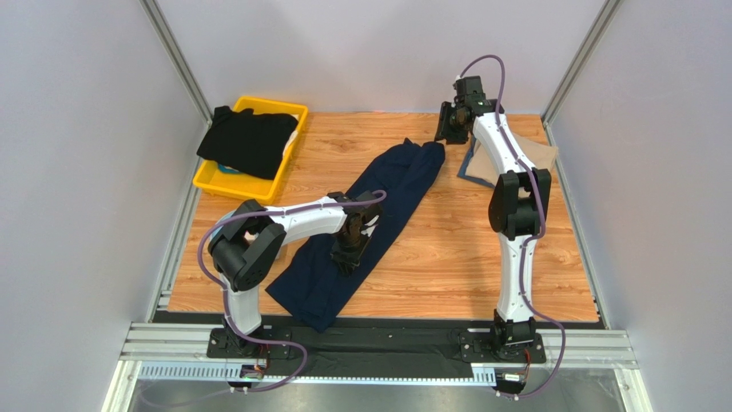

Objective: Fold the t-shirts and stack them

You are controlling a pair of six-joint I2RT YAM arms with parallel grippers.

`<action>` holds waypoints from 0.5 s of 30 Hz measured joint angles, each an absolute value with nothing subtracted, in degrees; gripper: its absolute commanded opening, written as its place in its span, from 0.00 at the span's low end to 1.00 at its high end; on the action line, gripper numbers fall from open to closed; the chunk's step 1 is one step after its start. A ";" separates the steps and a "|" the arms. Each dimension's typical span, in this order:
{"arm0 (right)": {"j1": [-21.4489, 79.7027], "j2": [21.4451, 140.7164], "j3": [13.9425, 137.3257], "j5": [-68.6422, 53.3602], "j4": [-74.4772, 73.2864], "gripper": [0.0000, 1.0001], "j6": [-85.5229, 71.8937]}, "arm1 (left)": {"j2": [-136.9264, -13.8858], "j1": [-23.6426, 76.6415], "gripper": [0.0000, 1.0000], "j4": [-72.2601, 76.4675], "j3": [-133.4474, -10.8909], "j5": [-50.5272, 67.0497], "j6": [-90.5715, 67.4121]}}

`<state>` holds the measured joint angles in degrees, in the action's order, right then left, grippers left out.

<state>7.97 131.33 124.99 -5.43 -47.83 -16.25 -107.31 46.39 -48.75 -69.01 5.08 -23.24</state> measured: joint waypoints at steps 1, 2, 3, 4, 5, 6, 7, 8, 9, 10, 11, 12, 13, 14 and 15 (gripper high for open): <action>7.97 131.33 125.32 -4.93 -47.81 0.44 -16.25 | -107.11 46.39 0.28 -48.66 -68.73 5.10 -23.31; 7.97 131.33 125.36 -4.40 -47.75 0.43 -16.23 | -106.98 46.39 0.28 -48.64 -68.60 5.13 -23.35; 7.97 131.33 125.38 -3.33 -47.81 0.43 -16.23 | -106.87 46.41 0.29 -48.58 -68.45 5.13 -23.40; 7.97 131.33 125.38 -2.20 -47.94 0.43 -16.23 | -106.72 46.41 0.29 -48.49 -68.29 5.13 -23.53; 7.97 131.33 125.38 -1.34 -48.18 0.43 -16.23 | -106.65 46.41 0.29 -48.51 -68.23 5.10 -23.62; 7.97 131.33 125.38 -0.32 -48.49 0.43 -16.23 | -106.59 46.41 0.28 -48.51 -68.18 5.08 -23.75; 7.97 131.28 125.38 0.56 -48.71 0.42 -16.21 | -106.54 46.44 0.29 -48.49 -68.14 5.06 -23.90; 7.97 131.15 125.34 1.19 -48.86 0.42 -16.21 | -106.50 46.44 0.29 -48.45 -68.10 4.99 -23.97; 7.97 130.89 124.92 1.91 -48.93 0.42 -16.21 | -106.43 46.46 0.29 -48.40 -68.05 4.91 -24.08; 7.97 130.26 124.16 2.57 -49.06 0.42 -16.21 | -106.39 46.48 0.29 -48.38 -68.03 4.82 -24.16; 7.97 129.47 123.31 3.05 -49.23 0.42 -16.21 | -106.39 46.52 0.29 -48.38 -68.01 4.73 -24.23; 7.97 128.29 122.04 3.18 -49.04 0.43 -16.23 | -106.39 46.52 0.29 -48.38 -68.01 4.64 -24.32; 7.97 126.87 120.55 3.16 -49.04 0.43 -16.29 | -106.39 46.54 0.29 -48.38 -68.03 4.62 -24.36; 7.97 125.40 119.20 2.92 -49.01 0.43 -16.45 | -106.39 46.54 0.29 -48.40 -68.03 4.58 -24.40; 7.99 123.39 117.56 1.93 -48.82 0.43 -16.69 | -106.37 46.54 0.29 -48.40 -68.03 4.51 -24.47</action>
<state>7.99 123.39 117.56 1.93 -48.82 -16.69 -106.37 46.54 -48.40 -68.03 4.51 -24.47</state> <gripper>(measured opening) 0.426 0.284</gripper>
